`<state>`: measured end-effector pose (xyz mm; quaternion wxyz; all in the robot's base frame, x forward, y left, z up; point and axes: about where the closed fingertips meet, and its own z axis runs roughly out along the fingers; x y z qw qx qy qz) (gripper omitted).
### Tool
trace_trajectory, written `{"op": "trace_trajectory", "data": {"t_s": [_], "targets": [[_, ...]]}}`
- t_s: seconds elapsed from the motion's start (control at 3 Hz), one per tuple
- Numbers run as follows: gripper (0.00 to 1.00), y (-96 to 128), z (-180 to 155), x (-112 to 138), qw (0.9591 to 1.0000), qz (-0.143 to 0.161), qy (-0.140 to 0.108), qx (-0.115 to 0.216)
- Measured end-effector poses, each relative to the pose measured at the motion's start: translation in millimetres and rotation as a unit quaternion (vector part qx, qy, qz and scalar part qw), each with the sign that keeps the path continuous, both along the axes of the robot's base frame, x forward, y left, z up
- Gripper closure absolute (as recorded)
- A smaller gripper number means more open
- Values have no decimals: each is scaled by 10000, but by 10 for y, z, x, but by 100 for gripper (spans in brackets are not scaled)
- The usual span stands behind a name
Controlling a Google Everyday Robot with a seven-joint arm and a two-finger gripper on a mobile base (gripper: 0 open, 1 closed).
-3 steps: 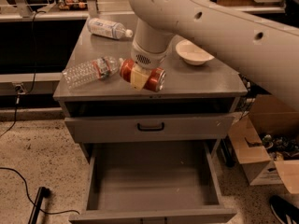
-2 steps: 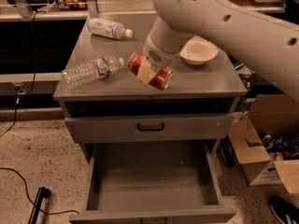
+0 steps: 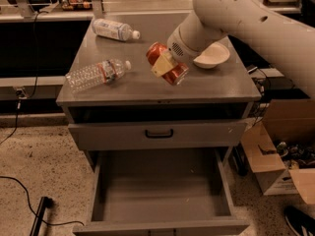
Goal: Pick coke can from middle drawer and place on counter
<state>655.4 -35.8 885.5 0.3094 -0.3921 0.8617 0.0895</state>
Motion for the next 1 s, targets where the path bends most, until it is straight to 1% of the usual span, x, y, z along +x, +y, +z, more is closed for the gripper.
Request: {"op": "trace_trajectory", "data": {"t_s": [0.33,1.0], "targets": [[82,-60,-40,231,9995,-150,291,25],[36,-57,-34,261,9993,-154,332,22]]}}
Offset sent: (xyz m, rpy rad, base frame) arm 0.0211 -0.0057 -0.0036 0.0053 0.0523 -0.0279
